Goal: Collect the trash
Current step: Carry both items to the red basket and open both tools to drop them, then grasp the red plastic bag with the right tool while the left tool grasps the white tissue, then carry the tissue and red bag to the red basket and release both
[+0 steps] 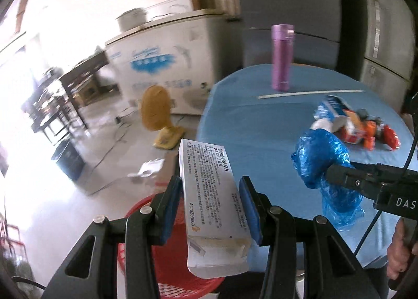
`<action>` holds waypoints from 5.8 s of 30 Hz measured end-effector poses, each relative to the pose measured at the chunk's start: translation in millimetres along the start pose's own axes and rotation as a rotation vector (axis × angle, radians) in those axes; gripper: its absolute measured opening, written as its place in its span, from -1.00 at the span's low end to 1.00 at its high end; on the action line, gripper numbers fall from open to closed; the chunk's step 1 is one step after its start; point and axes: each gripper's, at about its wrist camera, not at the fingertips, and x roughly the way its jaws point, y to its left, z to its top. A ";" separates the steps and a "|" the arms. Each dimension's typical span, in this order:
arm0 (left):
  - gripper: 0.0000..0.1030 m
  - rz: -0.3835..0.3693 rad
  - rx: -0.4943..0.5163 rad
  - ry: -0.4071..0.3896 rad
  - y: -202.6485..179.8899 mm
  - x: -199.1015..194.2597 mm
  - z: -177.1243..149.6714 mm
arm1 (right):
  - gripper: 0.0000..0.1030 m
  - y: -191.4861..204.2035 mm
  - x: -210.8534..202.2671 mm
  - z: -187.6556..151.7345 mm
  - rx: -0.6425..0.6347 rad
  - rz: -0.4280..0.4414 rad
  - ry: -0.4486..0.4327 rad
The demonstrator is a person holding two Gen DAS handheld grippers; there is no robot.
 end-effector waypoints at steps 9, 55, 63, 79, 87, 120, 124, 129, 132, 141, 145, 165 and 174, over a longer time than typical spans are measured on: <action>-0.07 0.100 -0.084 0.052 55.8 13.3 -21.3 | -0.07 49.2 71.5 0.9 -0.055 0.080 0.123; 0.23 -0.113 0.031 0.184 -49.8 45.9 2.4 | 0.19 -80.6 -28.5 -20.1 0.254 -0.078 -0.104; 0.47 -0.176 0.128 0.141 -125.9 60.7 48.3 | 0.19 -166.0 -119.0 -35.2 0.398 -0.214 -0.243; 0.47 -0.338 0.238 0.267 -228.8 175.5 111.0 | 0.19 -308.8 -190.0 -8.0 0.484 -0.423 -0.292; 0.47 -0.422 0.268 0.300 -240.5 200.0 110.5 | 0.18 -350.7 -146.7 9.8 0.491 -0.415 -0.204; -0.23 -0.331 0.169 0.091 -131.2 63.1 55.0 | -0.07 -152.9 -140.8 -10.3 0.282 -0.171 -0.262; -0.23 -0.258 0.152 0.062 -103.1 45.2 39.1 | -0.07 -121.3 -112.0 -6.1 0.235 -0.110 -0.206; -0.23 -0.163 0.109 0.050 -60.1 37.0 21.8 | -0.07 -78.7 -77.9 -1.2 0.163 -0.049 -0.147; -0.23 -0.115 0.090 0.045 -36.9 34.6 13.4 | -0.07 -57.9 -60.5 2.6 0.125 -0.018 -0.117; -0.23 -0.021 0.025 0.060 15.5 42.9 -9.0 | -0.07 3.9 2.2 7.8 0.022 0.069 0.000; -0.23 0.006 0.002 0.079 34.1 50.0 -18.3 | -0.07 26.9 35.6 6.7 -0.012 0.094 0.064; -0.23 0.048 -0.064 0.181 87.5 82.0 -48.3 | -0.07 73.0 140.9 8.2 -0.030 0.143 0.223; -0.22 0.054 -0.078 0.202 96.7 86.3 -55.1 | -0.04 79.0 158.3 5.7 -0.027 0.150 0.255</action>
